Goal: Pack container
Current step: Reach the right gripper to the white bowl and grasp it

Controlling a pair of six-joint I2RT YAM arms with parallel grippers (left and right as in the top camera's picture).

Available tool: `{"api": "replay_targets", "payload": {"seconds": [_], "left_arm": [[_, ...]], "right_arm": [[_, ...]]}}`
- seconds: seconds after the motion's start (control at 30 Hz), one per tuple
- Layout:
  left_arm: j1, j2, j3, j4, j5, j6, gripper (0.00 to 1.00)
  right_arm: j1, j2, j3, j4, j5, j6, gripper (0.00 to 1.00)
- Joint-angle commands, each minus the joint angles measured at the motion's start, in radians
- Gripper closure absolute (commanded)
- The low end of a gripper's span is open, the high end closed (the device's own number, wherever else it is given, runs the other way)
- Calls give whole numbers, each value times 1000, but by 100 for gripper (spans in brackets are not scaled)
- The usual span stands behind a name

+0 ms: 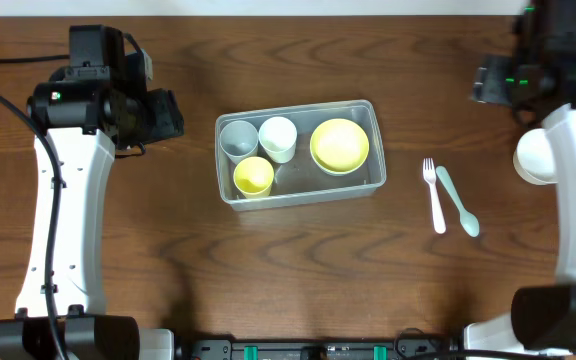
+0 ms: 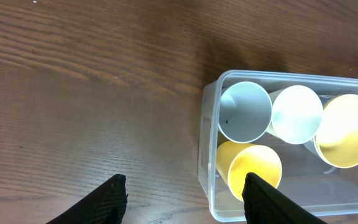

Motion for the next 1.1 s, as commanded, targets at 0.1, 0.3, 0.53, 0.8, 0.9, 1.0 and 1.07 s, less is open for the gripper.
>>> {"api": "replay_targets", "payload": {"seconds": [0.1,0.3,0.53,0.8,0.9,1.0,1.07], "left_arm": [[3,4,-4,-3,-5,-5,39],[3,4,-4,-6,-5,-5,39],[2,4,-4,-7,-5,-5,39],[2,4,-4,-13,-5,-5,39],[2,4,-4,-14,-5,-5,39],[2,4,-4,-14,-5,-5,39],[2,4,-4,-14,-5,-5,39]], "right_arm": [[-179,152,-79,1,-35,12,23],[-248,298,-85,0,-35,5,23],[-277,424,-85,6,-36,-14,27],[-276,505,-85,5,-80,-14,51],[-275,504,-84,7,-81,-14,76],[-275,503,-84,7,-82,-13,84],[-274,503,-83,7,-86,-14,97]]}}
